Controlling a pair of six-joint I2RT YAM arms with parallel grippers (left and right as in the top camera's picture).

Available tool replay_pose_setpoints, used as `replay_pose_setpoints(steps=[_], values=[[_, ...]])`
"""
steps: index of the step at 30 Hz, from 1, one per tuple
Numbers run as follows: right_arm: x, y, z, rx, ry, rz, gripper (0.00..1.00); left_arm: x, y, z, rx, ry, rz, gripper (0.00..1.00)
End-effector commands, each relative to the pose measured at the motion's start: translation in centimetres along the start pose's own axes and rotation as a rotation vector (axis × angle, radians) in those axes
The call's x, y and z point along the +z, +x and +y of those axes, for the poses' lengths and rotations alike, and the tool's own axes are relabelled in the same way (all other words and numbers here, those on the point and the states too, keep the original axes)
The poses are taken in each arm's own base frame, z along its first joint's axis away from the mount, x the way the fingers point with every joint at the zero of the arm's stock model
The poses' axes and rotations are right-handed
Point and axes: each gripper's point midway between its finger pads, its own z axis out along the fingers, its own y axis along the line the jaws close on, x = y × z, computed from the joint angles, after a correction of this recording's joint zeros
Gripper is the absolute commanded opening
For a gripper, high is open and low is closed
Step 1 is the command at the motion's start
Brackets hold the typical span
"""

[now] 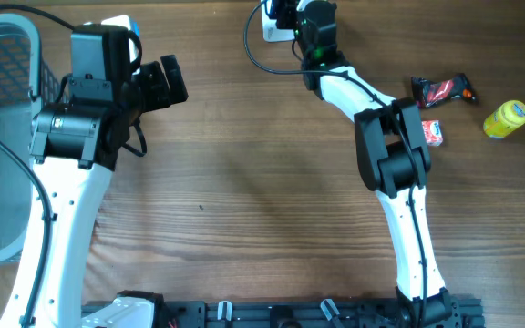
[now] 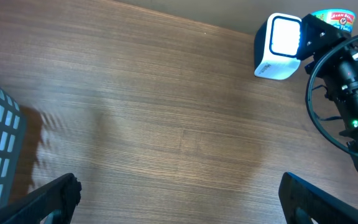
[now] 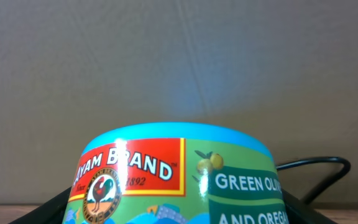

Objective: Scan the item barcode
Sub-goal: 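Hold the tuna tin's label in front of the white scanner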

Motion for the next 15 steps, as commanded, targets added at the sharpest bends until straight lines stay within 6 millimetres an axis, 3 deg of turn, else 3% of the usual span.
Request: replay_pose_setpoints(steps=[1, 4, 11, 15], values=[[0.5, 2.5, 0.3, -0.076, 0.013, 0.014, 0.7, 0.3, -0.1, 0.5, 0.008, -0.021, 0.0, 1.0], [0.5, 3.1, -0.2, -0.151, 0.045, 0.02, 0.7, 0.3, -0.1, 0.6, 0.021, -0.028, -0.002, 1.0], [0.6, 3.0, -0.7, -0.15, 0.067, 0.009, 0.7, 0.3, -0.1, 0.6, 0.031, -0.028, -0.002, 1.0], [0.7, 3.9, -1.3, -0.15, 0.085, 0.014, 0.7, 0.3, -0.1, 0.6, 0.035, -0.028, -0.001, 1.0]])
